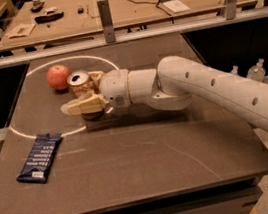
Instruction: Knock orange can over
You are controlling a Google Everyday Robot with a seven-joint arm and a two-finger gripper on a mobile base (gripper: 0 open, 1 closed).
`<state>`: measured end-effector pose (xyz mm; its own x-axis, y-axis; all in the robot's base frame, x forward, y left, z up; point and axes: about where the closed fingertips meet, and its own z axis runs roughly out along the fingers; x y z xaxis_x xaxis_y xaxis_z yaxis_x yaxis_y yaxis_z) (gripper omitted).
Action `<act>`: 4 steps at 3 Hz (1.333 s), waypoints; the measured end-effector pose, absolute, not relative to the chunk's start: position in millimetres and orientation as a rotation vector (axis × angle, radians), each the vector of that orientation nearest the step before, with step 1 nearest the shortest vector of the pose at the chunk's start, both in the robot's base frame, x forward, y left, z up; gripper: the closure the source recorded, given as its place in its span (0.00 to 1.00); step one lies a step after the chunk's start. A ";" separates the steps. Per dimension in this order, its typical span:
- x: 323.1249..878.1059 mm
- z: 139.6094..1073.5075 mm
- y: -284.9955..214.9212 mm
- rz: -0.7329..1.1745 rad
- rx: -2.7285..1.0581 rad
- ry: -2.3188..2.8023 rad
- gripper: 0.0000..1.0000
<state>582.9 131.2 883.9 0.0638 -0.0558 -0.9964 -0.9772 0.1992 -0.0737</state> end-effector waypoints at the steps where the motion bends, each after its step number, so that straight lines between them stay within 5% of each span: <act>1: 581.8 887.8 127.4 0.969 -1.138 1.254 0.65; 3: 578.5 915.5 113.9 0.826 -1.336 1.060 1.00; 4: 578.0 929.5 106.7 0.731 -1.523 0.950 1.00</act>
Offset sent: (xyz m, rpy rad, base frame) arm -0.0024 -0.0222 0.0249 -0.0093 -0.2622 0.0850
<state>578.0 106.7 929.5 0.4803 -0.1717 -0.8601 -0.8754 -0.0329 -0.4822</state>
